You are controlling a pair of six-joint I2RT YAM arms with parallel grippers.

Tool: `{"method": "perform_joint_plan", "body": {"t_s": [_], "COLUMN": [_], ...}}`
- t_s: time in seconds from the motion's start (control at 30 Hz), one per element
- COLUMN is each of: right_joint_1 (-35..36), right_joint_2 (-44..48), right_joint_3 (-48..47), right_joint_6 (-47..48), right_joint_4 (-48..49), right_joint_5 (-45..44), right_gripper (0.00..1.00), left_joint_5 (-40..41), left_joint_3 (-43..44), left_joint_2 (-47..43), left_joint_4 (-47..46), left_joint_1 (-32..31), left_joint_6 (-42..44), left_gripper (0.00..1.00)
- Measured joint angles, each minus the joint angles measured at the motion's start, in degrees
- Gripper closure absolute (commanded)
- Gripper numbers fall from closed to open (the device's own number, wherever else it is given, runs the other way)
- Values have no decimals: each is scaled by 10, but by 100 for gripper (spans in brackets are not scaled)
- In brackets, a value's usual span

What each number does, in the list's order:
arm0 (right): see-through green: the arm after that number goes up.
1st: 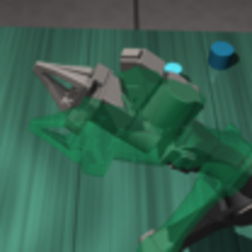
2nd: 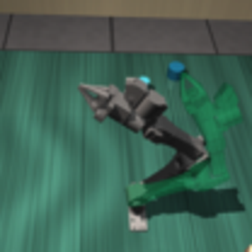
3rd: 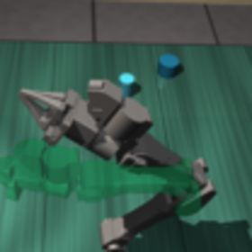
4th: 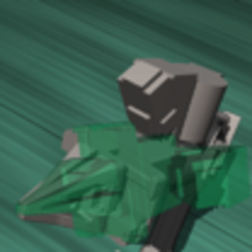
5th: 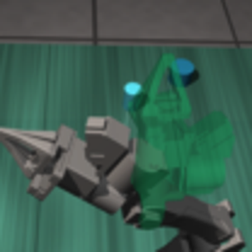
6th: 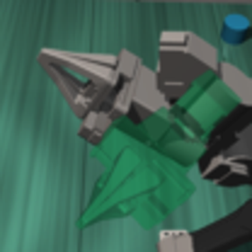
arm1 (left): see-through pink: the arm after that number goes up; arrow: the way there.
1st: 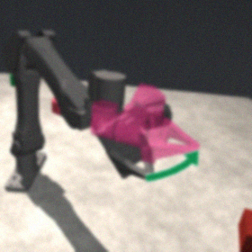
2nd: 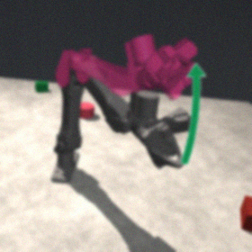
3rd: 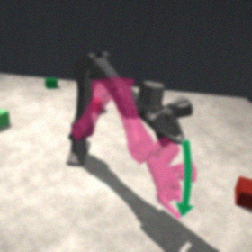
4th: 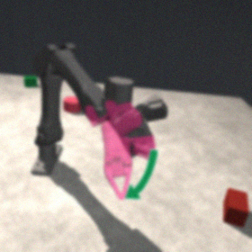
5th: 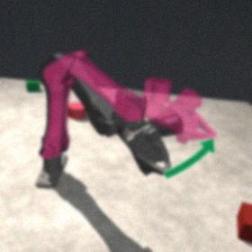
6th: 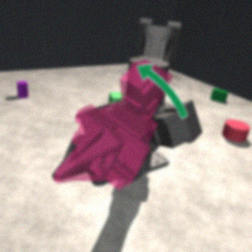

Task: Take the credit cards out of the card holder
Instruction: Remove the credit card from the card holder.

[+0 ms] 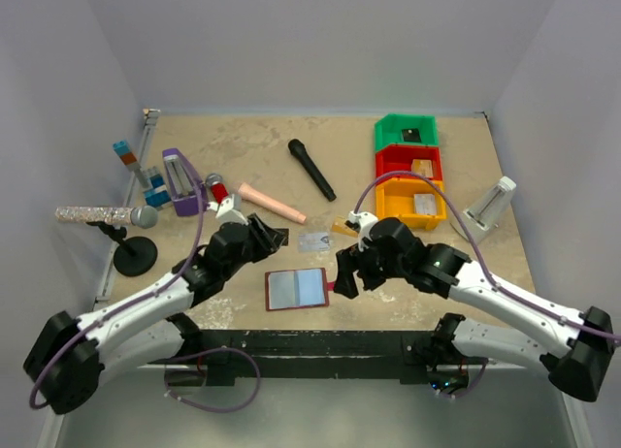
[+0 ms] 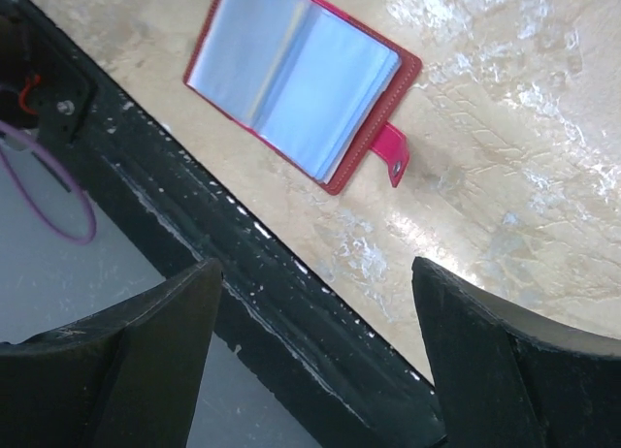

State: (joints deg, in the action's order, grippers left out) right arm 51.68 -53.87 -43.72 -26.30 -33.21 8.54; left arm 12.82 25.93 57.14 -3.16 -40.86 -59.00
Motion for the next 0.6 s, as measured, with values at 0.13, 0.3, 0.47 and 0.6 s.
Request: {"method": "perform_joint_plan", "body": {"t_s": [0.13, 0.3, 0.47, 0.6], "right_joint_1": [-2, -12, -25, -37], "right_joint_2": [-70, -146, -242, -292], "right_joint_3": [7, 9, 0, -9], "right_joint_6": [-17, -33, -37, -37], "right_joint_4": [24, 55, 73, 85], "right_joint_5": [-2, -7, -16, -15], "right_gripper": [23, 30, 41, 47], "left_joint_5": [35, 57, 63, 63], "left_joint_3": [-52, -97, -122, -149], "left_joint_2": [-122, -178, -236, -287], "left_joint_4": [67, 158, 206, 210], "left_joint_1": [-74, -155, -163, -163], "left_joint_6": [-13, -46, -65, -77], "left_gripper": [53, 53, 55, 55]}}
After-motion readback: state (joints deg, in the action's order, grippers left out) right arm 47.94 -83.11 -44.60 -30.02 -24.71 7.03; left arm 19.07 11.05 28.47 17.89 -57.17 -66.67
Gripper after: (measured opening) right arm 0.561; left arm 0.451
